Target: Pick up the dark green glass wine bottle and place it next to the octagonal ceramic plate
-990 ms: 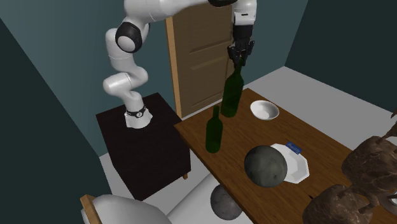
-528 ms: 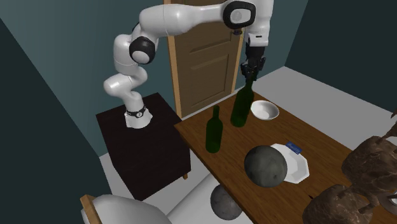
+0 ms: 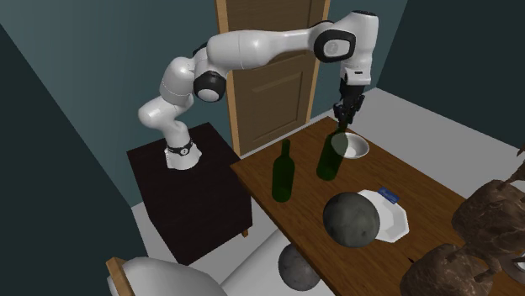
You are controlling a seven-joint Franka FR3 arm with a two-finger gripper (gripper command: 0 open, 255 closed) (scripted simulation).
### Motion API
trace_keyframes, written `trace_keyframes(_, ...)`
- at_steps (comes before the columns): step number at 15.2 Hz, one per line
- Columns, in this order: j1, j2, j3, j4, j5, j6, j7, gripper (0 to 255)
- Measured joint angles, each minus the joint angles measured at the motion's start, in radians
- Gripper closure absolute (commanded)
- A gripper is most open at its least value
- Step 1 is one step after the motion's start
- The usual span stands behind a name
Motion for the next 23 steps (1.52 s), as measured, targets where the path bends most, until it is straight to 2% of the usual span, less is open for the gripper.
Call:
trace_keyframes(9,-0.075,-0.039,0.013,-0.207,0.013,0.15,0.036,255)
trace_keyframes(12,-0.085,-0.034,0.011,-0.244,0.009,0.188,0.044,255)
trace_keyframes(18,-0.087,-0.035,0.011,-0.257,0.009,0.199,0.048,255)
trace_keyframes(19,-0.088,-0.035,0.011,-0.257,0.009,0.199,0.048,0)
trace_keyframes(23,-0.088,-0.036,0.011,-0.257,0.009,0.2,0.048,0)
